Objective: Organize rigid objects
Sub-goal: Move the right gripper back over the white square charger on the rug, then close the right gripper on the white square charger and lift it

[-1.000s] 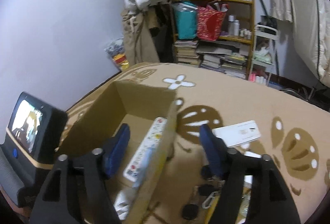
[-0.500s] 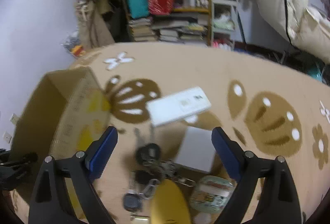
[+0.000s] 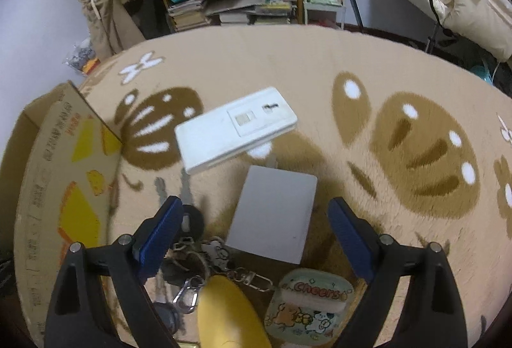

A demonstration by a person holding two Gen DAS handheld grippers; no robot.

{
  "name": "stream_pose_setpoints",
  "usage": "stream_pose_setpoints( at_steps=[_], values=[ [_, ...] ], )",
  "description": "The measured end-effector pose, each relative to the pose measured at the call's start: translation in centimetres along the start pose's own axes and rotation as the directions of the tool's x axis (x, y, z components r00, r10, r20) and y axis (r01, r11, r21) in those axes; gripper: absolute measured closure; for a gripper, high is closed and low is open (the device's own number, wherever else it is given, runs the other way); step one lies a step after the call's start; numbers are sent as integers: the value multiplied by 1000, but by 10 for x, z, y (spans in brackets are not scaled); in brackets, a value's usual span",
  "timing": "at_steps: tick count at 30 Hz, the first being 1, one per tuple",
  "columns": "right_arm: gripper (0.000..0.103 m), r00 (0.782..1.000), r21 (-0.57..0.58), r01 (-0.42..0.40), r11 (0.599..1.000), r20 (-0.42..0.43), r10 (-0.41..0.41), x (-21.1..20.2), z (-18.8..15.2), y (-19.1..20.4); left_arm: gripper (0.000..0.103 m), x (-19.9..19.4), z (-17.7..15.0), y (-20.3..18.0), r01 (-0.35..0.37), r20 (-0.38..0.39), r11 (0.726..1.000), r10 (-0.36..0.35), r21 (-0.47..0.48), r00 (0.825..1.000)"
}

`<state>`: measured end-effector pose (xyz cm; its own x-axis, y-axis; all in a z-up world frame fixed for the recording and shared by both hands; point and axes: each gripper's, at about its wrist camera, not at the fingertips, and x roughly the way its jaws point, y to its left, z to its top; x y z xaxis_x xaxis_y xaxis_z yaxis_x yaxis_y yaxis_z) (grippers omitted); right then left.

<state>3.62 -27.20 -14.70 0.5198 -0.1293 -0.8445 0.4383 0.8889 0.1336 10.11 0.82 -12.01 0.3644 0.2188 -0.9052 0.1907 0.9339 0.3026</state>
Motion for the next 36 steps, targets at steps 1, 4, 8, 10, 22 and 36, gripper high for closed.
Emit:
stream_pose_setpoints(
  at_steps=[1, 4, 8, 10, 22, 36],
  values=[
    [16, 1000, 10, -8, 1000, -12, 8, 3, 0, -3, 81, 0, 0, 0, 0, 0, 1000, 0, 0, 1000],
    [20, 1000, 32, -8, 999, -26, 9, 8, 2, -8, 81, 0, 0, 0, 1, -1, 1000, -1, -1, 1000],
    [35, 998, 75, -10, 997, -66, 15, 18, 2, -15, 81, 0, 0, 1, 2, -2, 1000, -2, 0, 1000],
    [39, 996, 76, 6, 997, -84, 1, 23, 1, -16, 81, 0, -1, 0, 0, -2, 1000, 0, 1, 1000],
    [45, 998, 55, 39, 998, -46, -37, 16, 2, -5, 81, 0, 0, 1, 0, -3, 1000, 0, 1, 1000],
    [45, 998, 26, -25, 999, 55, 23, -16, 14, 11, 81, 1, -1, 2, 7, -8, 1000, -7, -3, 1000]
  ],
)
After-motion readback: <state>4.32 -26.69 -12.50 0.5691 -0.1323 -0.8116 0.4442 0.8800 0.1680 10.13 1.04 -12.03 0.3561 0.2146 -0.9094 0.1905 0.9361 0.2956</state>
